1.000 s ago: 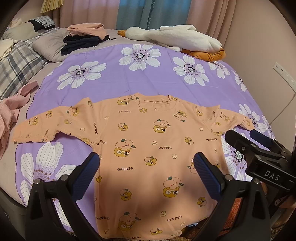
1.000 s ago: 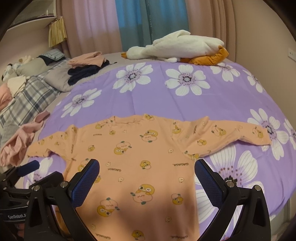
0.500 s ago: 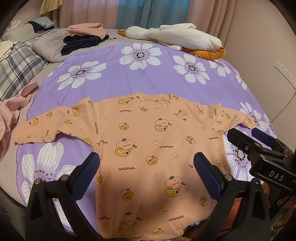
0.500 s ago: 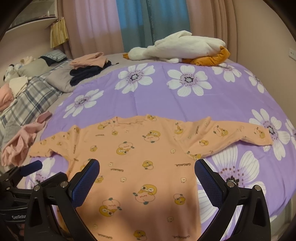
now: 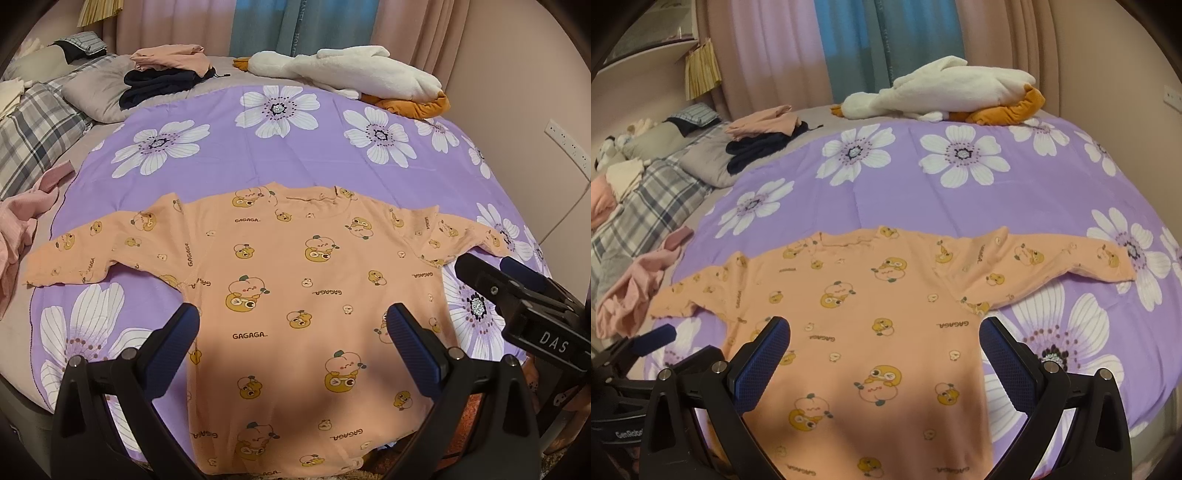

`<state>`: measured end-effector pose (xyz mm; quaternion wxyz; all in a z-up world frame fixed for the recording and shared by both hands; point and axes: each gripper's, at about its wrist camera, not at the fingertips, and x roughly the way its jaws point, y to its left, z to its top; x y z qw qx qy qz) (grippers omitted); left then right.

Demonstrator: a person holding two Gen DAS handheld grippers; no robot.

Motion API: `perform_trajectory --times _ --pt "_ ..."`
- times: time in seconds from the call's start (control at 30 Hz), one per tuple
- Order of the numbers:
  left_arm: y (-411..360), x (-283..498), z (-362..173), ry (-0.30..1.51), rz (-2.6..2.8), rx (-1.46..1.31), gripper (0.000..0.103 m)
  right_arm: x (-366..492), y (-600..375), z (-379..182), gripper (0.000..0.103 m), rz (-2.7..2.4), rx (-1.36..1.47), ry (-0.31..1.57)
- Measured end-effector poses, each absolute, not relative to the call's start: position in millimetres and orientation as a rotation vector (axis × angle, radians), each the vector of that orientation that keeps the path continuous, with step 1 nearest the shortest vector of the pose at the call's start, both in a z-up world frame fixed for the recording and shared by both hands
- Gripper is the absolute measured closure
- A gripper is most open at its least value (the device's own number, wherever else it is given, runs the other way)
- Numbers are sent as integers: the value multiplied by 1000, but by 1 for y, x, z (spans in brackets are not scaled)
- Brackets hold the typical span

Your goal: Fold small clothes

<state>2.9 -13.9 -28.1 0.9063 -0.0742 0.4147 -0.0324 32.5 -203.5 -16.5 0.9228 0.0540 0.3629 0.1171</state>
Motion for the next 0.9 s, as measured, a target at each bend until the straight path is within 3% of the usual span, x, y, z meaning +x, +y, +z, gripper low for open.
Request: perform_trajectory --times 0.9 --pt "-22 12 -29 879 -111 -159 4 37 -222 -20 1 181 148 752"
